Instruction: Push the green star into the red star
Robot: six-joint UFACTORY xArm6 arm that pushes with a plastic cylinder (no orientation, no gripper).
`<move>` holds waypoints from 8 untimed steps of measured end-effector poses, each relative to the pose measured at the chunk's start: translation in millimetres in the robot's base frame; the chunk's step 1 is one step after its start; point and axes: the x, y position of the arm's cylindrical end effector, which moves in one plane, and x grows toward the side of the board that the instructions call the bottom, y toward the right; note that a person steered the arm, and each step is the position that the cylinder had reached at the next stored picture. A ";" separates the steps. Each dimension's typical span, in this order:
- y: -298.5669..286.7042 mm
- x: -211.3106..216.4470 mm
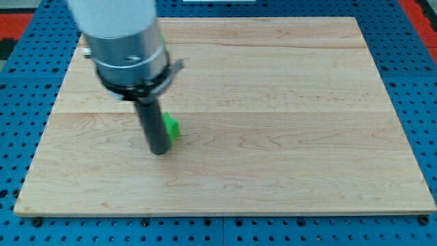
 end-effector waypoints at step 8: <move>-97.2 -93.4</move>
